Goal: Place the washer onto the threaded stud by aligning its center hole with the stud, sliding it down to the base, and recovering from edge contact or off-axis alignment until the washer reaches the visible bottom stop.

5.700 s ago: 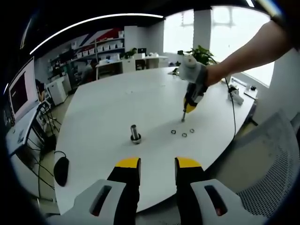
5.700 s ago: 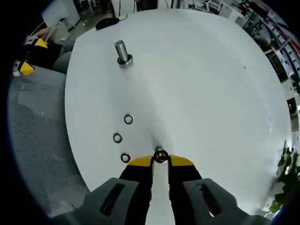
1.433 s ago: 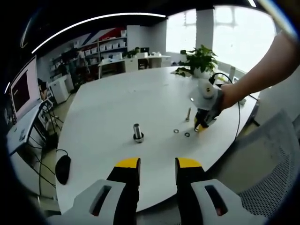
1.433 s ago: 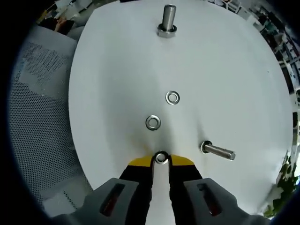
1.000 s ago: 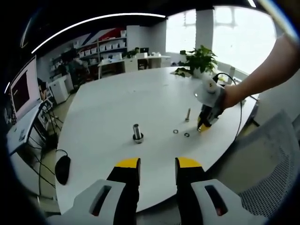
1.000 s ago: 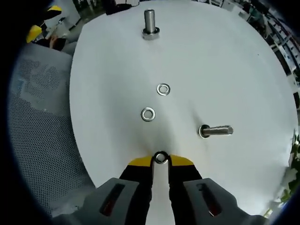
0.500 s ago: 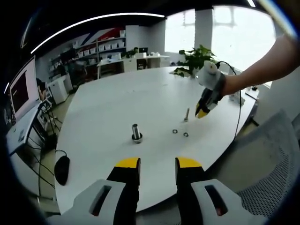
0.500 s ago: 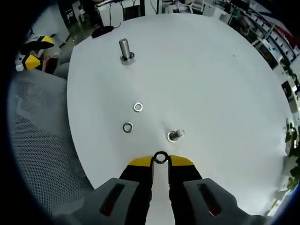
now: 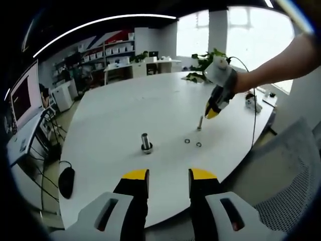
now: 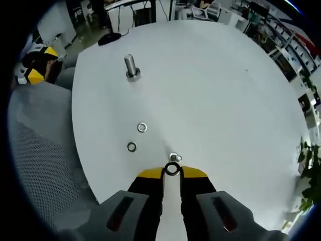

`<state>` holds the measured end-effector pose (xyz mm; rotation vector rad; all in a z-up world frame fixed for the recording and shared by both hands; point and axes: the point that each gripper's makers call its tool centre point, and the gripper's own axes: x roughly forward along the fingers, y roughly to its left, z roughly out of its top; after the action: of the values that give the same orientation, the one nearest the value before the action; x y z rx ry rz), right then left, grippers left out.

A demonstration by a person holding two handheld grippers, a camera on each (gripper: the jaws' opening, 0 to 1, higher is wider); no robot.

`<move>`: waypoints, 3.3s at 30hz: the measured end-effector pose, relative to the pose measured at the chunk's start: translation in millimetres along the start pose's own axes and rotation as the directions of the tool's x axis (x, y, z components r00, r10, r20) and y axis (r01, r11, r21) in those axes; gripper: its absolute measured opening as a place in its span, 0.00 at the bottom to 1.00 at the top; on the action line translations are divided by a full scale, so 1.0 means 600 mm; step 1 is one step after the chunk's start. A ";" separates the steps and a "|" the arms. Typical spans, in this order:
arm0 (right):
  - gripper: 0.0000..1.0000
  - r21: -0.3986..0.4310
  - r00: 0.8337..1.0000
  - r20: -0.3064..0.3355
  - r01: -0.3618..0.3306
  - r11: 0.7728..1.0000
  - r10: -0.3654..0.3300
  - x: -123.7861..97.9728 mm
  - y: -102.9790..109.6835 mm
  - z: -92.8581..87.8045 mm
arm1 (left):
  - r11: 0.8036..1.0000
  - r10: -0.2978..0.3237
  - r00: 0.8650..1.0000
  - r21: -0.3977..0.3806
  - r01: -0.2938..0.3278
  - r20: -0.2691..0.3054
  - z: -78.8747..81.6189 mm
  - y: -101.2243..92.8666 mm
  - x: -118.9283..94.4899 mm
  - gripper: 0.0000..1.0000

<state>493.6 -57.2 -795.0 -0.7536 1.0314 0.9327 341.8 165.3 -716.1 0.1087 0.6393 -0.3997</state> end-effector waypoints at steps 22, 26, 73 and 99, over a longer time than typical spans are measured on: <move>0.14 -0.035 0.999 -0.047 0.003 0.999 -0.005 0.020 -0.015 0.004 | 1.000 0.005 1.000 -0.001 -0.005 0.002 0.000 0.002 -0.001 0.29; 0.14 -0.036 0.998 -0.056 0.000 0.999 -0.002 0.023 -0.015 0.002 | 1.000 0.004 1.000 0.000 -0.004 0.002 0.000 0.002 -0.001 0.29; 0.15 -0.002 0.991 -0.112 -0.067 0.998 0.066 0.101 0.005 -0.027 | 1.000 0.009 1.000 -0.004 -0.009 -0.018 -0.006 0.004 0.002 0.29; 0.17 0.032 0.992 -0.097 -0.076 0.997 0.079 0.072 0.039 -0.072 | 1.000 0.010 1.000 -0.008 -0.010 -0.013 -0.005 0.004 0.000 0.29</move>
<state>465.6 -73.0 -852.3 -0.7457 1.1646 0.9535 341.0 168.0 -718.7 0.1064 0.6529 -0.3868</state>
